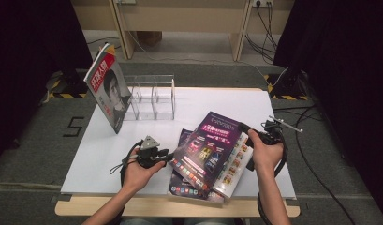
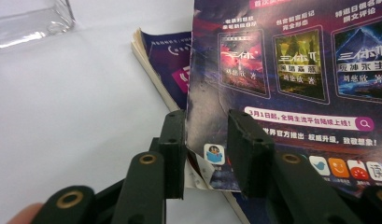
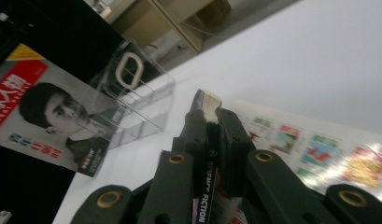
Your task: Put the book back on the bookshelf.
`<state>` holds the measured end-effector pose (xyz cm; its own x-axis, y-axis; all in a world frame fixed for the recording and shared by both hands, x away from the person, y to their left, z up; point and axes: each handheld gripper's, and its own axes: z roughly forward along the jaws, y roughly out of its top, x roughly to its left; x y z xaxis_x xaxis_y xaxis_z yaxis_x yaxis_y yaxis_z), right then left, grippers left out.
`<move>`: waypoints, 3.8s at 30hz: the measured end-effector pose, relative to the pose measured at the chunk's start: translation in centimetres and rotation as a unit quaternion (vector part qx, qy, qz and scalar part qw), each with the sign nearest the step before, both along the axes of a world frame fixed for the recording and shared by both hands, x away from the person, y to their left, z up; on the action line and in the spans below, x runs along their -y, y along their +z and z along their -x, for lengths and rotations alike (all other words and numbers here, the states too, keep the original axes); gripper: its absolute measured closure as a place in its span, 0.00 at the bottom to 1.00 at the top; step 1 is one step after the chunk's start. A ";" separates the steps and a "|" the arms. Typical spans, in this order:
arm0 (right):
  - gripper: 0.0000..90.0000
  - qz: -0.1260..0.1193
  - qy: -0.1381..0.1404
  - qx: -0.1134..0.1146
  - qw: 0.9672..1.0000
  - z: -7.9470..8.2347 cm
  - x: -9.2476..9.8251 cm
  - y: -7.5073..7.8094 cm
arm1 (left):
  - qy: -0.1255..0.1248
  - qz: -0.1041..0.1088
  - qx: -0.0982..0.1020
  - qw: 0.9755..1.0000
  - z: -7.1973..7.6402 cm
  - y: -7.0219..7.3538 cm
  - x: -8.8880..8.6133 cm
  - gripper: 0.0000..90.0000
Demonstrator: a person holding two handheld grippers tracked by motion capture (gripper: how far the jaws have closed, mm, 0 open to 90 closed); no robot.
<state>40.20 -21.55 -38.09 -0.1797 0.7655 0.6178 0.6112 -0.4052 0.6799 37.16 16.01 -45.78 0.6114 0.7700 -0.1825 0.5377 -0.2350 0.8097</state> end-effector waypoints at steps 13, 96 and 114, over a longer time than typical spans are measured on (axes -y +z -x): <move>0.94 0.025 0.025 0.054 0.998 0.7 -2.6 3.0 | 0.023 0.006 0.013 1.000 1.2 0.0 -2.5 0.69; 0.94 0.089 0.021 0.275 0.957 1.5 -13.5 12.5 | 0.084 0.040 0.081 0.992 2.8 1.0 -4.3 0.58; 0.94 0.089 0.033 0.276 0.956 1.0 -15.4 12.5 | 0.090 0.046 0.089 0.991 2.9 1.2 -4.4 0.58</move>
